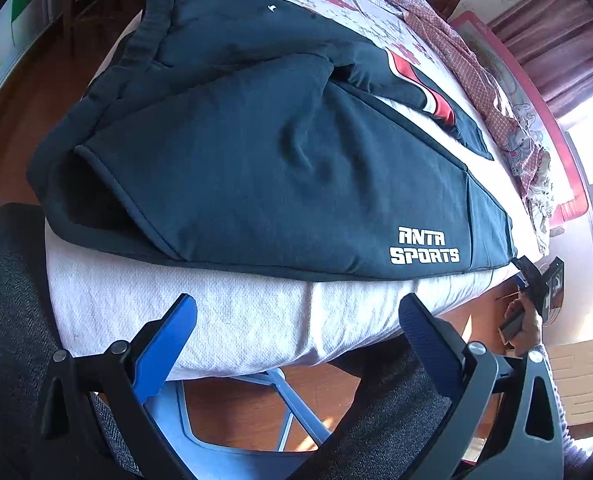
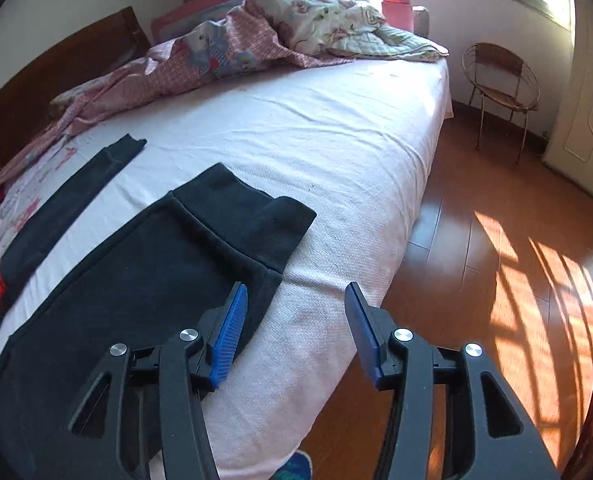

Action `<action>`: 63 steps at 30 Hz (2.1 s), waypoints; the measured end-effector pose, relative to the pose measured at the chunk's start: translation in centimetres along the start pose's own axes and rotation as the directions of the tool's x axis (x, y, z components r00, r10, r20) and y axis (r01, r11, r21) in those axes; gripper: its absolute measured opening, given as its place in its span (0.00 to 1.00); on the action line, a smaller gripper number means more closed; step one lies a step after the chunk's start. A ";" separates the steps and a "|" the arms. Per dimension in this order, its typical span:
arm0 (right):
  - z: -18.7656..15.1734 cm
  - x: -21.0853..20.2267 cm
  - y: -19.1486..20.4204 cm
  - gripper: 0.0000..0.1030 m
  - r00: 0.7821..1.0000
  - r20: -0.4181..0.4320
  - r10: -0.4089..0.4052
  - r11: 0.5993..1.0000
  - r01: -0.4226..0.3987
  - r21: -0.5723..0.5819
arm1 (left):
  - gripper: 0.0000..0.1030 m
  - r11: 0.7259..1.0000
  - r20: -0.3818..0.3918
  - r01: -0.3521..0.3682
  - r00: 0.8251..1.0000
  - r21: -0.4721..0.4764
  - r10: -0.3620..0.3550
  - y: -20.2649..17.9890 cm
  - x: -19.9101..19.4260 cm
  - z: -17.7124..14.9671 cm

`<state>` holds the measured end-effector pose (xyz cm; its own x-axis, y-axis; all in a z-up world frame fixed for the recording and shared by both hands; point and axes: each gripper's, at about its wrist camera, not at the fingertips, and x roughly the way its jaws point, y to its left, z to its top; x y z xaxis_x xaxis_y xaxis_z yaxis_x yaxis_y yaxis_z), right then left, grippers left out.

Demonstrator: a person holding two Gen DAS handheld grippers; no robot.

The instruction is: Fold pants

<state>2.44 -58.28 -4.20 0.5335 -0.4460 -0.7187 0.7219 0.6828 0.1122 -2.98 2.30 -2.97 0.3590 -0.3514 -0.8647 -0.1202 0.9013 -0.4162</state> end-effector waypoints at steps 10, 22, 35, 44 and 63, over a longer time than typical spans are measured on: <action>-8.5 -6.3 22.9 0.49 0.872 -0.200 0.447 0.687 -0.477 -0.548 | 0.98 1.000 -0.050 0.019 0.999 -0.003 -0.019 -0.3 1.8 0.4; -9.2 -5.2 32.4 0.60 0.933 -0.220 0.284 0.664 -0.357 -0.657 | 0.98 0.987 0.165 0.085 0.984 -0.134 -0.063 4.1 1.8 8.2; -17.5 -6.6 40.5 0.84 0.888 -0.330 0.321 0.558 -0.459 -0.692 | 0.98 0.994 0.328 -0.027 0.945 0.103 -0.008 9.5 -1.5 15.7; -17.4 -6.3 40.2 0.85 0.886 -0.337 0.318 0.582 -0.463 -0.668 | 0.98 0.903 0.313 -0.118 0.949 0.413 -0.019 14.7 1.8 28.2; -17.4 -6.1 40.8 0.85 0.894 -0.331 0.303 0.597 -0.449 -0.665 | 0.38 0.908 0.159 0.137 0.964 0.395 -0.214 17.4 7.0 30.4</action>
<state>20.99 -17.67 -7.19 0.5494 -0.0003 -0.8356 -0.1017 0.9925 -0.0673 25.57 23.20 -7.76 0.5189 -0.4916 -0.6993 0.3054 0.8707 -0.3855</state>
